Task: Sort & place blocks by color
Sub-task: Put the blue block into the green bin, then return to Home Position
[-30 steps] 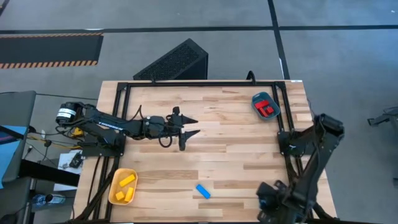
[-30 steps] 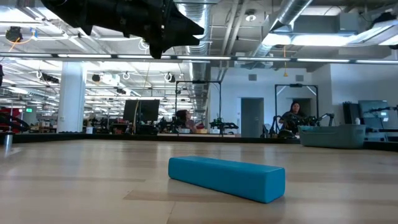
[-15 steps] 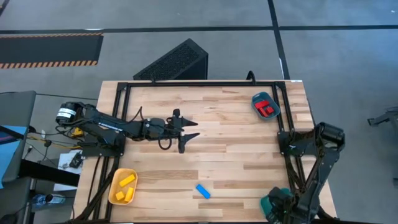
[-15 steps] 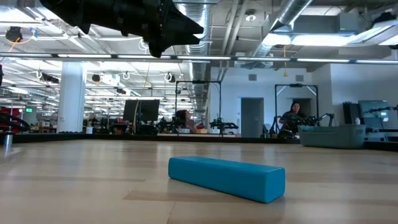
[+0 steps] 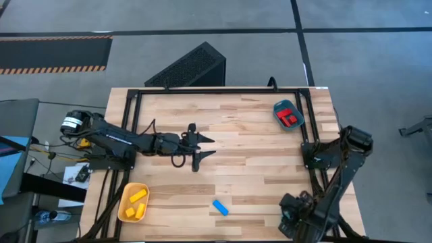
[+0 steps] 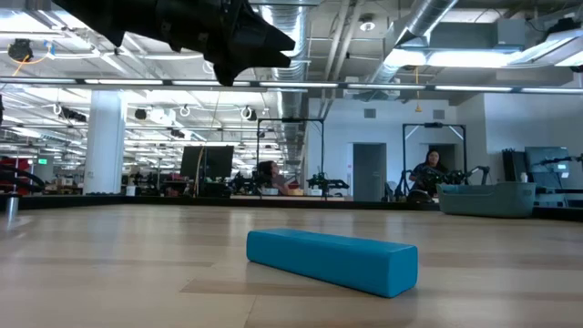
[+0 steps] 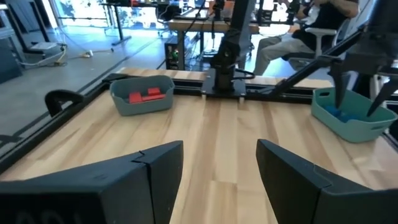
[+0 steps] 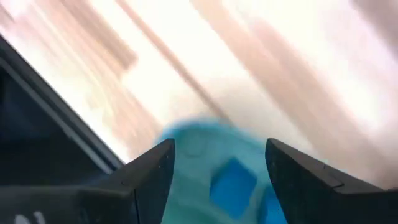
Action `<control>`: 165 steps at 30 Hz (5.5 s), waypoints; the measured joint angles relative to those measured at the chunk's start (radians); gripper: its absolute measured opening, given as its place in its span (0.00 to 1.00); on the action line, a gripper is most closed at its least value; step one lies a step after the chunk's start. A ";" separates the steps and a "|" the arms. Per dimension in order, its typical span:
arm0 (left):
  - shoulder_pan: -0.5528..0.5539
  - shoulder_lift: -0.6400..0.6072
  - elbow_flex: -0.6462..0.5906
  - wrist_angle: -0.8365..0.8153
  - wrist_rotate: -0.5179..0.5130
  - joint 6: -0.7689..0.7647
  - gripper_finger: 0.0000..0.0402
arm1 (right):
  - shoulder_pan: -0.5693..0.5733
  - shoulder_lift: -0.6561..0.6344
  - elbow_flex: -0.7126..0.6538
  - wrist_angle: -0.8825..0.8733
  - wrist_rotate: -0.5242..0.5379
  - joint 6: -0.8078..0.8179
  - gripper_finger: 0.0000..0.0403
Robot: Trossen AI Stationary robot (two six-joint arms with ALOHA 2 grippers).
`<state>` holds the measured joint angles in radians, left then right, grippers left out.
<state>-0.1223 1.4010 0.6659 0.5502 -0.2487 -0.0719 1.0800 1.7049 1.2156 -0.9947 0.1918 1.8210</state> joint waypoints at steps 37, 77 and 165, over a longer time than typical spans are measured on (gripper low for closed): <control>-0.201 0.000 0.169 -0.110 -0.186 0.214 0.48 | -0.497 0.438 0.174 0.769 0.130 -0.882 0.67; -0.210 0.000 0.192 -0.053 -0.149 0.245 0.48 | -0.294 0.326 0.247 0.283 0.173 -0.668 0.21; -0.237 0.058 0.189 -0.050 -0.408 -0.125 0.48 | 0.284 0.164 0.118 -0.374 0.353 -0.065 0.55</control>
<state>-0.3589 1.4589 0.8547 0.5007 -0.6572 -0.1970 1.3641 1.8687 1.3340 -1.3690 0.5445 1.7557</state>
